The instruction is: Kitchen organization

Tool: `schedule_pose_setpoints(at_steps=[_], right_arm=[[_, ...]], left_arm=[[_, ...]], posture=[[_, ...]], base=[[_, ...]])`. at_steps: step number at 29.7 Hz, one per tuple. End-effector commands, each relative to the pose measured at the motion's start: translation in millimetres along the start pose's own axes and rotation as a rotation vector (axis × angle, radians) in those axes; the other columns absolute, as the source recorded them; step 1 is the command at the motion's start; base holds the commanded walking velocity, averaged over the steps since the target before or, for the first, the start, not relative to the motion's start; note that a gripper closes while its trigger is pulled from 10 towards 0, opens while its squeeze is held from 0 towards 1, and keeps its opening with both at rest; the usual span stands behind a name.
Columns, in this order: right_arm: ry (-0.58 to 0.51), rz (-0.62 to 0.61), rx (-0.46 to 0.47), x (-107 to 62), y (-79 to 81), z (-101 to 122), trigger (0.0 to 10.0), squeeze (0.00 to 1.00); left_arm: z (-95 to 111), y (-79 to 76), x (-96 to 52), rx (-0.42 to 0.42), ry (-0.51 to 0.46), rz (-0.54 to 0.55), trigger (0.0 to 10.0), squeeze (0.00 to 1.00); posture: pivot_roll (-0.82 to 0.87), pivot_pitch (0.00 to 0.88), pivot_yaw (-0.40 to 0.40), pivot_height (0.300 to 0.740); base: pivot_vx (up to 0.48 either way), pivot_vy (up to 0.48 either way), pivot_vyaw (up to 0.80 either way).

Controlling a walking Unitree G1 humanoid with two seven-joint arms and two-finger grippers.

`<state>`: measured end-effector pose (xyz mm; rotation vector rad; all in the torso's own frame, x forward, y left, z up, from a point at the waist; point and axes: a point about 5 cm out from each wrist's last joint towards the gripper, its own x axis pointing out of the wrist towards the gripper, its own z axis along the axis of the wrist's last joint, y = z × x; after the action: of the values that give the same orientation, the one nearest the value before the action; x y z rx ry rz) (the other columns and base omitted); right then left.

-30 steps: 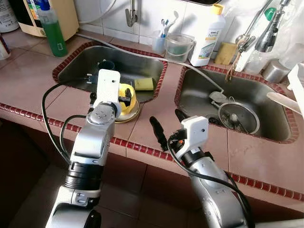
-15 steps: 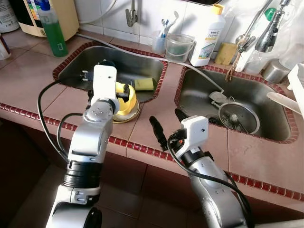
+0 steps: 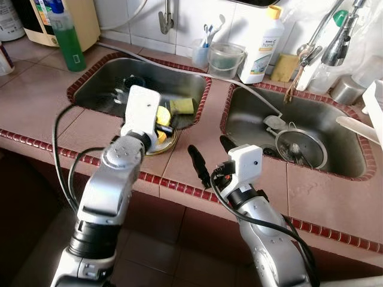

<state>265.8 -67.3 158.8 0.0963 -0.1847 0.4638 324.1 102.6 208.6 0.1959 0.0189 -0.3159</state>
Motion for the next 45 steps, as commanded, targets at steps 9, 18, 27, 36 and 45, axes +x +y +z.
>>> schedule_pose_setpoints(at_steps=[9, 18, 27, 36, 45], right_arm=[[0.015, -0.001, -0.001, -3.3, -1.3, -1.9, 10.0, 0.00], [0.013, -0.009, -0.001, -6.8, -1.2, -0.1, 10.0, 0.00], [0.007, -0.024, -0.001, -7.4, -0.9, 1.0, 10.0, 0.00], [0.006, -0.027, 0.002, -7.0, -1.0, 1.0, 10.0, 0.00], [0.007, -0.018, 0.006, -6.6, 1.6, -0.5, 10.0, 0.00]], left_arm=[[-6.0, -16.5, -0.7, 0.044, 0.042, -0.040, 10.0, 0.00], [-11.7, -21.3, 12.7, 0.047, 0.110, 0.018, 10.0, 0.00], [-10.6, -20.6, 25.4, 0.045, 0.129, 0.064, 10.0, 0.00], [-16.3, -18.5, 29.2, 0.082, 0.178, 0.097, 0.0, 0.00], [-18.1, -18.7, 28.6, 0.108, 0.178, 0.098, 0.0, 0.00]], posture=[[-0.15, 0.103, -0.080, 0.740], [-0.17, 0.110, -0.066, 0.740], [-0.18, 0.110, -0.058, 0.740], [-0.18, 0.108, -0.057, 0.740], [-0.17, 0.100, -0.056, 0.740]], base=[[0.000, 0.000, 0.00], [0.000, 0.000, 0.00], [0.000, 0.000, 0.00], [0.000, 0.000, 0.00], [0.000, 0.000, 0.00]])
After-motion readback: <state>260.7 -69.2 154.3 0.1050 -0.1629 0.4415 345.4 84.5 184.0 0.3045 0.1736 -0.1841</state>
